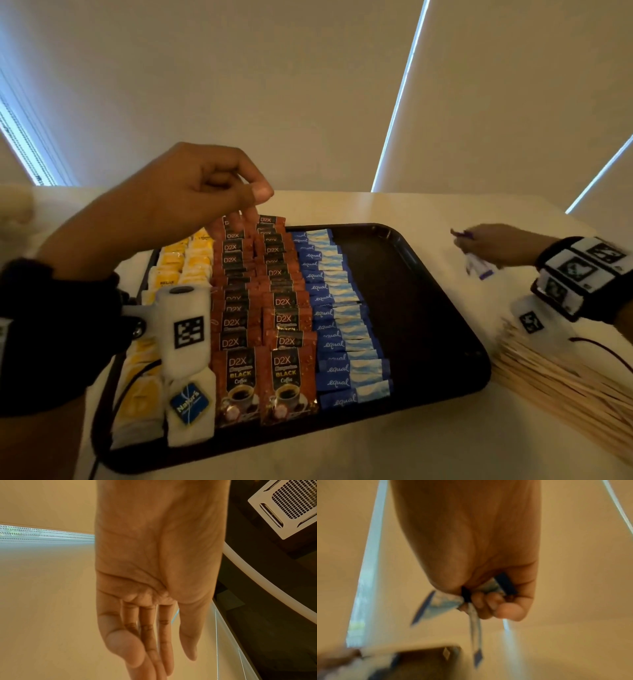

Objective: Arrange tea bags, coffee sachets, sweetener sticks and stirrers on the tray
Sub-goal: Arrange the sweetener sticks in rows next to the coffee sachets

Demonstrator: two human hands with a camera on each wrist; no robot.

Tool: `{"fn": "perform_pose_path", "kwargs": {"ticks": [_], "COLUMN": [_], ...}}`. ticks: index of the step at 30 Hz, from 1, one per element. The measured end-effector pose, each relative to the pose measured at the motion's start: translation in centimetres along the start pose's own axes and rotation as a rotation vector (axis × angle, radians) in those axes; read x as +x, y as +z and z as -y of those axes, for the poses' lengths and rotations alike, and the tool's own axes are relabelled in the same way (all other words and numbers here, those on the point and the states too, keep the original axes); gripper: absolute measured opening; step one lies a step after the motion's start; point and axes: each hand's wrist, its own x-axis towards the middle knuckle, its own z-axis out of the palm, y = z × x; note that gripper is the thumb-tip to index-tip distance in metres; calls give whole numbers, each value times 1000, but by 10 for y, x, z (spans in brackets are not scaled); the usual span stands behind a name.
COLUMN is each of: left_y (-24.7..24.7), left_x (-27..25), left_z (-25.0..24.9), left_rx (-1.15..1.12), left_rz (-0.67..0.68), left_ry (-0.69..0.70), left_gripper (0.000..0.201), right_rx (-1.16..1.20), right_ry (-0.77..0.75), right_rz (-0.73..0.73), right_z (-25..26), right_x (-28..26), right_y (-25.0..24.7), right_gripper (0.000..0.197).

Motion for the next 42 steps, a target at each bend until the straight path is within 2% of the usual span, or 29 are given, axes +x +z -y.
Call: {"fn": "perform_pose_path", "kwargs": {"ticks": [2, 3, 6, 9, 11, 17, 21, 24, 27, 29, 32, 36, 38, 42], "left_y": [1, 1, 6, 10, 11, 6, 3, 7, 14, 16, 17, 15, 11, 6], "left_x": [0, 0, 0, 0, 0, 2, 4, 6, 8, 9, 9, 8, 8, 7], "left_z": [-1, -1, -2, -5, -7, 5, 13, 14, 13, 13, 12, 10, 11, 9], "left_rx": [1, -1, -3, -41, -86, -25, 72, 32, -62, -31, 59, 40, -25, -120], "left_rz": [-6, -5, 18, 24, -3, -34, -87, -76, -48, -75, -150, -228, -227, -219], "left_ry": [0, -4, -13, -6, -8, -16, -7, -26, -18, 40, 120, 118, 85, 2], "left_gripper": [34, 33, 33, 41, 46, 46, 37, 28, 13, 22, 25, 19, 6, 32], "right_rx": [346, 513, 862, 1011, 1103, 1300, 1243, 1182, 1211, 1275, 1361, 1401, 1435, 1437], "right_ry": [-134, -214, -476, -699, -773, -832, -847, -866, -855, -829, -823, -832, -817, -776], "right_rz": [-205, -253, -198, -116, -111, -76, -78, -86, -76, -53, 8, 35, 11, -120], "right_z": [30, 48, 105, 149, 170, 190, 185, 180, 176, 175, 175, 175, 172, 162], "right_x": [-15, -26, -55, -67, -66, -52, -46, -43, -42, -41, -42, -43, -42, -39], "right_y": [-21, -29, -38, -25, -15, -2, 5, 6, 8, 10, 9, 6, 4, -2], "right_gripper": [41, 41, 37, 36, 28, 19, 16, 9, 13, 17, 13, 15, 13, 14]}}
